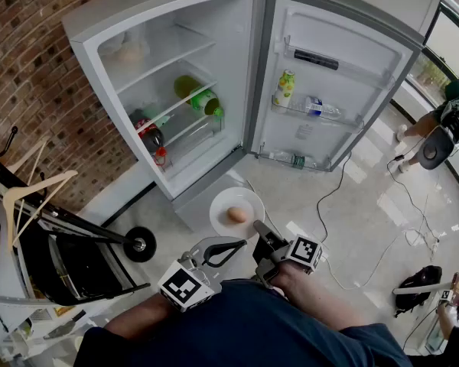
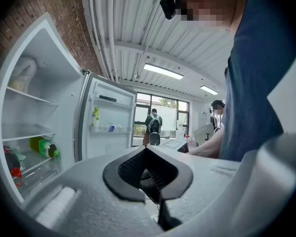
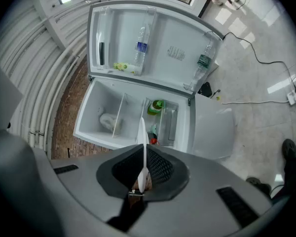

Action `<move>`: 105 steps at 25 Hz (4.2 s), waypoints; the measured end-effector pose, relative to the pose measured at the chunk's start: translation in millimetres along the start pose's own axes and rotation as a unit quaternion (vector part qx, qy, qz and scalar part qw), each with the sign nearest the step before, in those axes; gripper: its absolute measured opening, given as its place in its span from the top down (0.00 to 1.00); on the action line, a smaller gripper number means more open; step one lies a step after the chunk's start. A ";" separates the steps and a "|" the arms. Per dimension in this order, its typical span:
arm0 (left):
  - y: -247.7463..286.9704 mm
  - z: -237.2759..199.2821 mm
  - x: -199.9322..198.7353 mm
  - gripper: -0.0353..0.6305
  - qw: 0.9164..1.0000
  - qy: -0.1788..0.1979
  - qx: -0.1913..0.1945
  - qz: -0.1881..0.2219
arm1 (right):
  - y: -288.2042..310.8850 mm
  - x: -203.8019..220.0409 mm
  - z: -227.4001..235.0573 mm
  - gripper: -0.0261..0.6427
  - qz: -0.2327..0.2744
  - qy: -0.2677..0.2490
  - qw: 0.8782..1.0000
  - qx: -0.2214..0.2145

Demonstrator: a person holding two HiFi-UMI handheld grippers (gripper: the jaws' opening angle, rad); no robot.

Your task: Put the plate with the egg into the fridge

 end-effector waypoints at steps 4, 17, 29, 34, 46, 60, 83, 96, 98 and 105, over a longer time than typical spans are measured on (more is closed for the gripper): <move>2.8 1.8 1.5 0.94 1.000 0.020 0.001 -0.010 | -3.0 -2.7 0.3 0.93 -0.002 -0.001 1.000 0.000; 19.1 2.4 4.9 0.94 1.000 -0.013 -0.015 -0.013 | -8.6 -16.4 7.3 0.93 -0.010 0.027 1.000 -0.005; 63.9 19.3 12.3 0.94 0.997 -0.025 -0.068 -0.020 | -21.4 -46.4 30.9 0.93 -0.071 0.010 0.997 -0.003; 70.3 4.5 10.5 0.94 0.995 -0.034 -0.088 -0.014 | -9.8 -54.3 35.0 0.93 -0.083 0.017 0.996 -0.004; 59.0 -109.7 -2.9 0.94 0.998 -0.013 -0.067 0.000 | 89.9 -78.7 19.8 0.93 -0.052 0.006 0.999 0.012; 33.9 -225.0 -22.1 0.94 1.000 0.019 -0.016 0.007 | 203.0 -90.6 -15.2 0.93 -0.002 -0.009 0.999 0.036; 61.9 -315.3 -31.0 0.94 0.991 -0.007 -0.132 0.001 | 344.9 -154.1 -44.6 0.93 -0.081 -0.012 0.997 -0.015; 60.5 -340.3 -28.7 0.94 0.985 -0.008 -0.172 -0.015 | 405.7 -167.9 -51.4 0.93 -0.081 0.027 0.996 -0.033; 60.3 -342.2 -27.6 0.94 0.984 -0.010 -0.175 -0.016 | 412.9 -170.0 -51.5 0.93 -0.077 0.030 0.996 -0.032; 60.0 -343.7 -23.0 0.94 0.984 -0.013 -0.179 -0.021 | 435.5 -178.5 -52.0 0.93 -0.068 0.034 0.997 -0.028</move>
Point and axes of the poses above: the fingertips, and each gripper's own axes: y forward along the fingers, z to its right, x out of its underside, the point moved 2 cm from there along -y, backward along the fingers, and after that the axes turned 1 degree about -x, right-handed, at the moved point
